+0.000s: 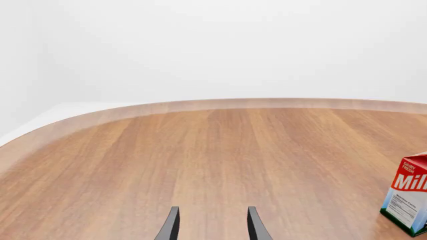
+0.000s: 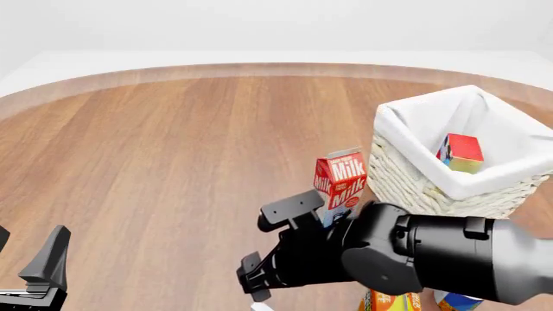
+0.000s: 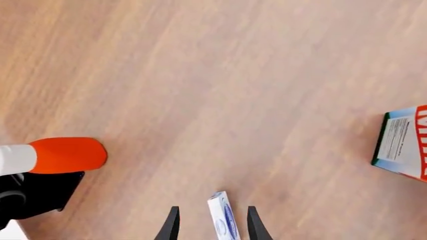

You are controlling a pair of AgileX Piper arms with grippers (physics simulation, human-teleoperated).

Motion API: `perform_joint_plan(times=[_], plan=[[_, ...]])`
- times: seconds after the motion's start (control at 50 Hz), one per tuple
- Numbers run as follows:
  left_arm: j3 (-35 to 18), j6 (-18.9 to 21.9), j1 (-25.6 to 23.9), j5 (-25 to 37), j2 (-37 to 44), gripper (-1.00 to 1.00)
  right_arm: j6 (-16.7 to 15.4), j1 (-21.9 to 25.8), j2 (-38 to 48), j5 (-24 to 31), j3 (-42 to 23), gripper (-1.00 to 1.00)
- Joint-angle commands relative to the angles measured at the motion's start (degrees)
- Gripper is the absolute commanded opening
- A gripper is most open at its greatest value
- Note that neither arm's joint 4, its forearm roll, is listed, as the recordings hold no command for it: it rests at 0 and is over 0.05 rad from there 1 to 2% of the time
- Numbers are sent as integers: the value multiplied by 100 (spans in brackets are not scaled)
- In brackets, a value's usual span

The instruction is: Pick up the cream cheese box and the butter, and put them in the basket.

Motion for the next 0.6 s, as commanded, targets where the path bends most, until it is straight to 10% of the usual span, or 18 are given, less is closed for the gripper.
perform_joint_plan(times=[0.02, 0.6], plan=[[0, 0, 0, 0, 0, 100, 0, 12, 113, -55, 16, 100], [0, 0, 0, 0, 0, 100, 84, 38, 347, -342, 276, 100]])
